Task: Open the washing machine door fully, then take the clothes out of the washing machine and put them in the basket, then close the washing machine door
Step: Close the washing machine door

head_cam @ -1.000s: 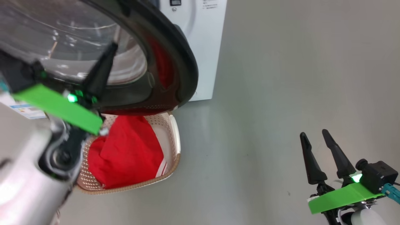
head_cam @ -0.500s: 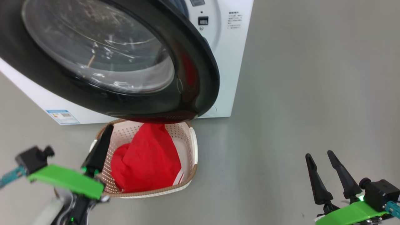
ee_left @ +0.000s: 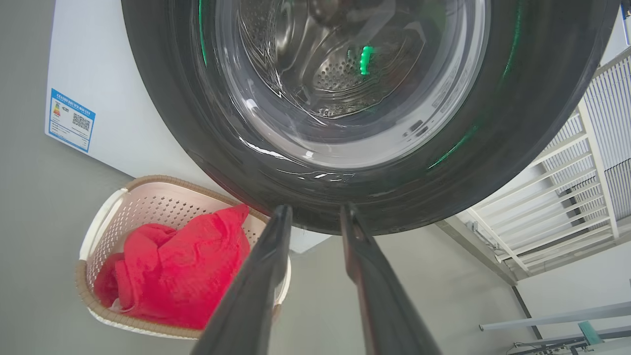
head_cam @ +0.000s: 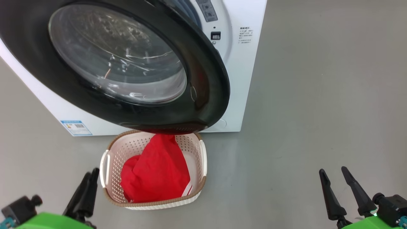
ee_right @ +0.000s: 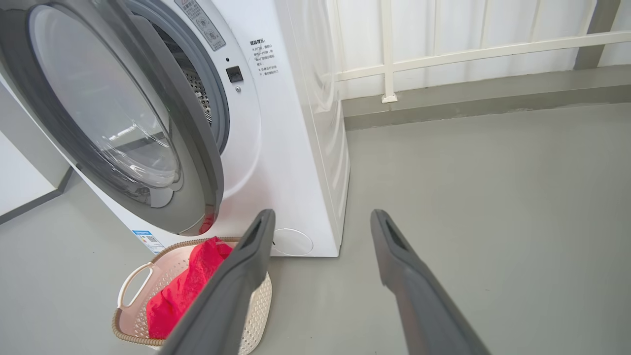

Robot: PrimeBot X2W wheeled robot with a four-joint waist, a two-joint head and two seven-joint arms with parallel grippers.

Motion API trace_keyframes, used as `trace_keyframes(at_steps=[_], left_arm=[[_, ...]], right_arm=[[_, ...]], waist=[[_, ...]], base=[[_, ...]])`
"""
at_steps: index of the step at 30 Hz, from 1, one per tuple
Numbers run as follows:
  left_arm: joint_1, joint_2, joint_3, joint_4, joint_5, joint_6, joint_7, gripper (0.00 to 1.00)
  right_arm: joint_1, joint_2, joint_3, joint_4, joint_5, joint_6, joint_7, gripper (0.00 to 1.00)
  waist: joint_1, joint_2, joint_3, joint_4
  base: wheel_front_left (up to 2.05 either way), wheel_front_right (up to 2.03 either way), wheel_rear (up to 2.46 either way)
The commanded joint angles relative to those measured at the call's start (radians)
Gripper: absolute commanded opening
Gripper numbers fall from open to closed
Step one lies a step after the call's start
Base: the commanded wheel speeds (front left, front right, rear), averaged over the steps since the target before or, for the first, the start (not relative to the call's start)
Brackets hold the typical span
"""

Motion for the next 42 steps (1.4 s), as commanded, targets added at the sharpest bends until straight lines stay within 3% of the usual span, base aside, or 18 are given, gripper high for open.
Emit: trace_keyframes(at_steps=[1,5,15,20,29,35,42], left_arm=[[-0.007,0.028,0.053,-0.012,0.022,-0.007,-0.012,0.60],[0.050,0.002,0.104,0.003,0.097,-0.007,-0.012,1.00],[0.138,-0.072,0.256,-0.006,0.355,-0.007,-0.012,1.00],[0.180,-0.129,0.379,-0.061,0.578,-0.007,-0.012,1.00],[0.222,-0.221,0.504,-0.160,0.896,-0.007,-0.012,1.00],[0.240,-0.277,0.521,-0.160,0.957,-0.007,-0.012,1.00],[0.243,-0.295,0.522,-0.141,0.979,-0.007,-0.012,1.00]], right_arm=[[-0.004,-0.020,0.015,-0.023,0.003,0.006,-0.006,1.00],[0.013,-0.022,0.003,-0.022,0.005,0.006,-0.006,1.00],[0.051,-0.028,-0.018,-0.029,0.011,0.006,-0.006,1.00],[0.055,-0.032,-0.034,-0.040,0.015,0.006,-0.006,1.00],[0.059,-0.024,-0.051,-0.058,0.023,0.006,-0.006,1.00],[0.060,-0.016,-0.049,-0.053,0.022,0.006,-0.006,1.00],[0.056,-0.013,-0.045,-0.053,0.023,0.006,-0.006,1.00]], waist=[[0.0000,0.0000,-0.007,-0.002],[0.0000,0.0000,-0.026,-0.007],[0.0000,0.0000,-0.050,-0.011],[0.0000,0.0000,-0.056,-0.008],[0.0000,0.0000,-0.064,-0.003],[0.0000,0.0000,-0.059,0.002],[0.0000,0.0000,-0.053,0.001]], base=[[0.00,0.00,0.00],[0.00,0.00,0.00],[0.00,0.00,0.00],[0.00,0.00,0.00],[0.00,0.00,0.00],[0.00,0.00,0.00],[0.00,0.00,0.00]])
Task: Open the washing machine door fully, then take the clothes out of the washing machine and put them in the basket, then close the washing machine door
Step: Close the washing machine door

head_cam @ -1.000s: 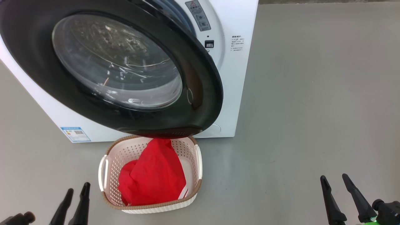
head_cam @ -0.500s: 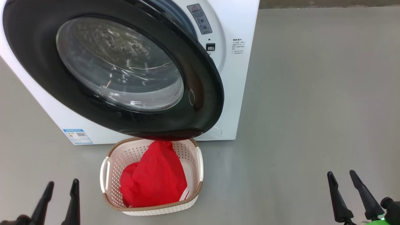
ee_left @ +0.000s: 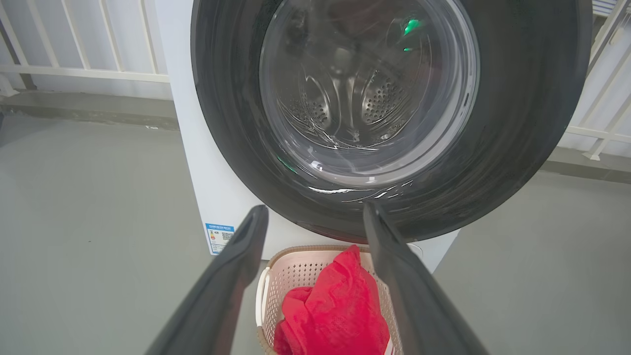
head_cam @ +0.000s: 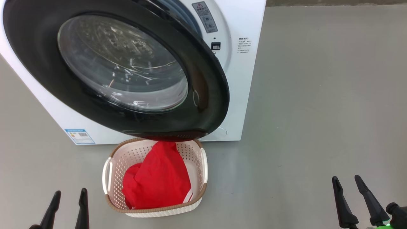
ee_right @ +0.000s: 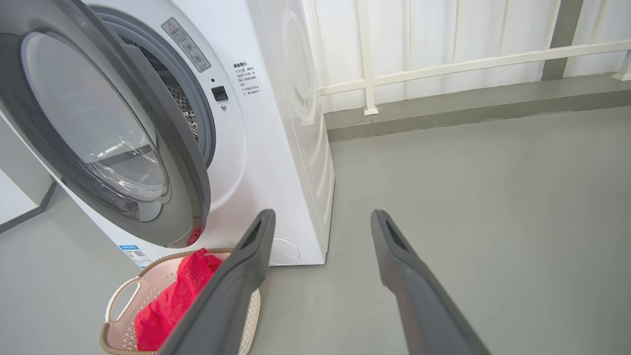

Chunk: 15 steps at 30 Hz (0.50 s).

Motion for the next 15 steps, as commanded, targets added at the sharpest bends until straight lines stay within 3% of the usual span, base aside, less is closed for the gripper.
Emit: trace_keyframes(at_steps=[1,14,15], left_arm=[[-0.013,0.010,0.039,-0.017,0.008,-0.005,-0.012,1.00],[-0.030,0.003,0.025,-0.025,0.021,-0.005,-0.012,1.00],[-0.032,-0.001,0.023,-0.027,0.022,-0.005,-0.012,1.00]], right_arm=[[-0.013,-0.019,0.022,-0.023,0.016,0.006,-0.006,1.00],[-0.034,-0.014,0.036,-0.027,0.017,0.006,-0.006,1.00],[-0.040,-0.015,0.042,-0.028,0.018,0.006,-0.006,0.90]], waist=[[0.0000,0.0000,0.001,-0.001],[0.0000,0.0000,0.015,0.012],[0.0000,0.0000,0.017,0.015]], base=[[0.00,0.00,0.00],[0.00,0.00,0.00],[0.00,0.00,0.00]])
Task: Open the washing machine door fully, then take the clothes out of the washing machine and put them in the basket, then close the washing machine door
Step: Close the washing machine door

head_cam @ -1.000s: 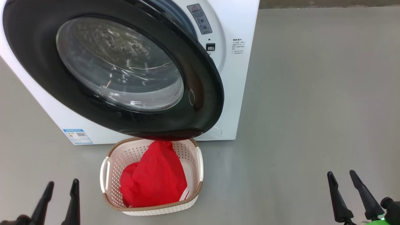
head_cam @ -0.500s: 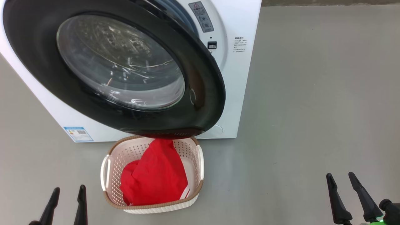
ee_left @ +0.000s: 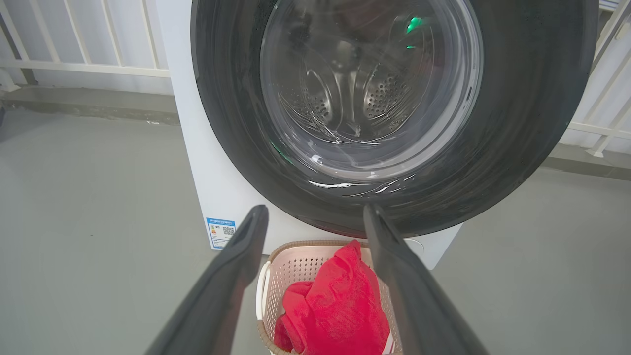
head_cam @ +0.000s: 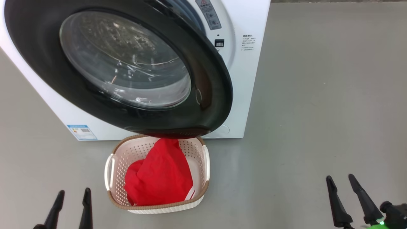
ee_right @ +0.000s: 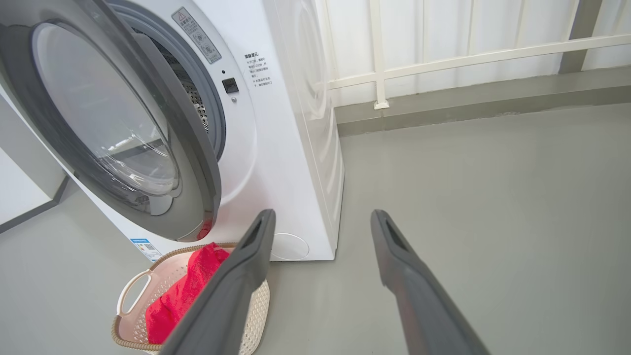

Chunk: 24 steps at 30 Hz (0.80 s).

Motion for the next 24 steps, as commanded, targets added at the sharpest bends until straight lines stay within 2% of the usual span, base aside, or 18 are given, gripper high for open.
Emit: trace_keyframes(at_steps=[1,3,24], left_arm=[[-0.034,0.005,0.026,-0.027,0.012,-0.005,-0.012,1.00],[-0.036,-0.004,0.020,-0.031,0.015,-0.005,-0.012,1.00],[-0.104,-0.069,-0.054,-0.052,0.047,-0.005,-0.012,1.00]], right_arm=[[-0.044,-0.019,0.033,-0.028,0.020,0.006,-0.006,0.53],[-0.063,-0.021,0.050,-0.027,0.023,0.006,-0.006,0.00],[-0.445,-0.047,0.253,-0.015,0.067,0.006,-0.006,0.00]], waist=[[0.0000,-0.0001,0.006,0.007],[0.0000,-0.0001,0.010,0.014],[0.0000,-0.0001,0.107,0.141]], base=[[0.00,0.00,0.00],[0.00,0.00,0.00],[0.00,0.00,0.00]])
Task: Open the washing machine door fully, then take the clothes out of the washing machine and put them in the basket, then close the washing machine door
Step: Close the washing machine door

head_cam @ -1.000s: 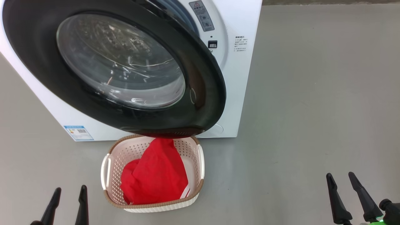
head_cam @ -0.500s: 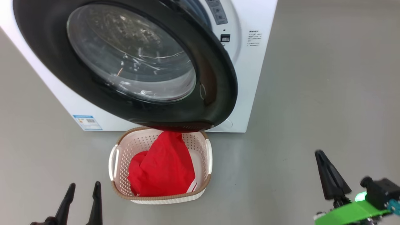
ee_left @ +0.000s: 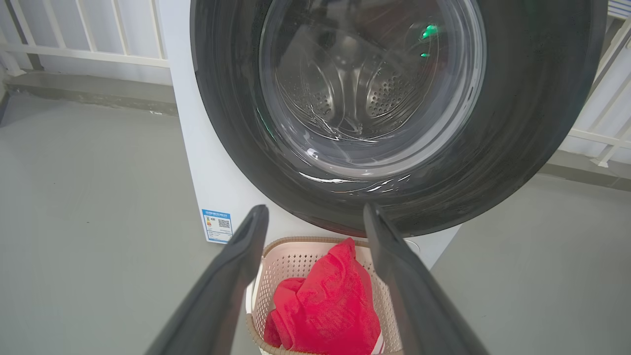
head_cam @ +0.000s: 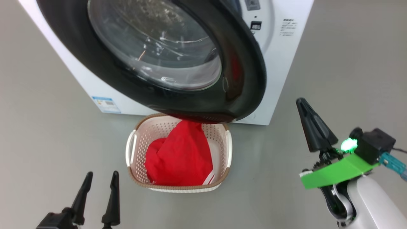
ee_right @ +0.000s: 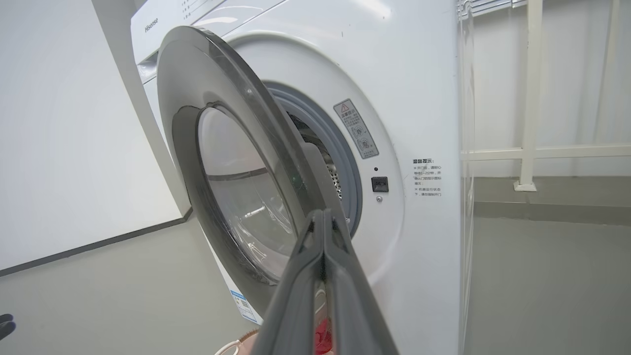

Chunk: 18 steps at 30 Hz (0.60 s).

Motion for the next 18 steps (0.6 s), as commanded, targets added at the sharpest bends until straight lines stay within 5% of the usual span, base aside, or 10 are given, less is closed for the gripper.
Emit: trace_keyframes(at_steps=[1,18], left_arm=[[-0.041,0.006,0.023,-0.030,0.005,-0.005,-0.012,1.00],[-0.150,-0.003,-0.048,-0.036,-0.057,-0.005,-0.012,1.00]], right_arm=[[-0.051,-0.013,0.036,-0.016,0.013,0.006,-0.006,0.00],[-0.248,-0.072,0.117,0.078,0.029,0.006,-0.006,0.00]], waist=[[0.0000,-0.0001,0.031,0.029],[0.0000,-0.0001,0.193,0.115]], base=[[0.00,0.00,0.00],[0.00,0.00,0.00]])
